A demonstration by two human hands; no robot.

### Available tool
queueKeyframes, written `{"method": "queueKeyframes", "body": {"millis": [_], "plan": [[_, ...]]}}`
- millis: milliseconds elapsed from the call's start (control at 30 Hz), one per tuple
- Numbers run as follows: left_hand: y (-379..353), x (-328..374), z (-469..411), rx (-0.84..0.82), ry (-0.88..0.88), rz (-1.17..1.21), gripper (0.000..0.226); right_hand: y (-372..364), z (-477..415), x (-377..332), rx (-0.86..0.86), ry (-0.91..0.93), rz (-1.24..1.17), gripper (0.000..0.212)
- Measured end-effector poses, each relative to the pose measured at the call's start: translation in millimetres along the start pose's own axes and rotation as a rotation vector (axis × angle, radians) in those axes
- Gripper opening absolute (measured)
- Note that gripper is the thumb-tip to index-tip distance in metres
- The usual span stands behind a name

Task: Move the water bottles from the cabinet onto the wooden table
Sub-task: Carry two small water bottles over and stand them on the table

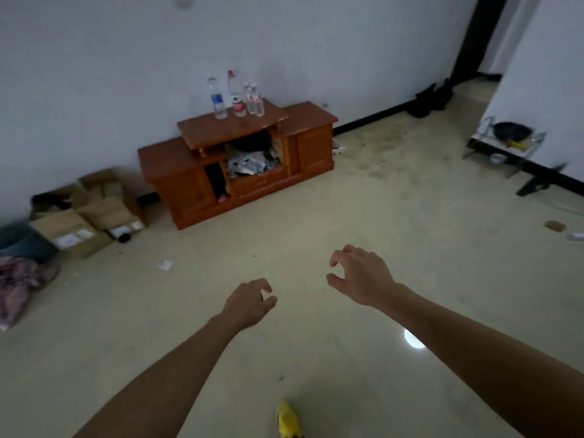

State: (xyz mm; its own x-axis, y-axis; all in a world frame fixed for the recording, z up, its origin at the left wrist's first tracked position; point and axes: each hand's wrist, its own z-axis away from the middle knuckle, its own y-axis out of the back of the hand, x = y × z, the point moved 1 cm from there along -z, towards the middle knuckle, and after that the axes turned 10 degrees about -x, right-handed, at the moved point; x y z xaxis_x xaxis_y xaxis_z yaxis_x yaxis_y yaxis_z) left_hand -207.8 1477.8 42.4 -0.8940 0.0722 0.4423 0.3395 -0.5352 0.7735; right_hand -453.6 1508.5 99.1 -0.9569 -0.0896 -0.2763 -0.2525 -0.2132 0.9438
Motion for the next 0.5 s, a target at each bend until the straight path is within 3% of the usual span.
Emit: {"method": "queueKeyframes", "body": {"millis": [133,500], "plan": [[46.5,-46.5,-59.4,0.045,0.088,0.046,0.028,-4.0,-101.3,-20.3,-0.069,0.099,0.027,0.036],[243.8,-118.9,-265.5,0.108,0.121,0.048,0.03,69.9,-380.8,-64.6,0.007,0.123,0.0,0.035]]}}
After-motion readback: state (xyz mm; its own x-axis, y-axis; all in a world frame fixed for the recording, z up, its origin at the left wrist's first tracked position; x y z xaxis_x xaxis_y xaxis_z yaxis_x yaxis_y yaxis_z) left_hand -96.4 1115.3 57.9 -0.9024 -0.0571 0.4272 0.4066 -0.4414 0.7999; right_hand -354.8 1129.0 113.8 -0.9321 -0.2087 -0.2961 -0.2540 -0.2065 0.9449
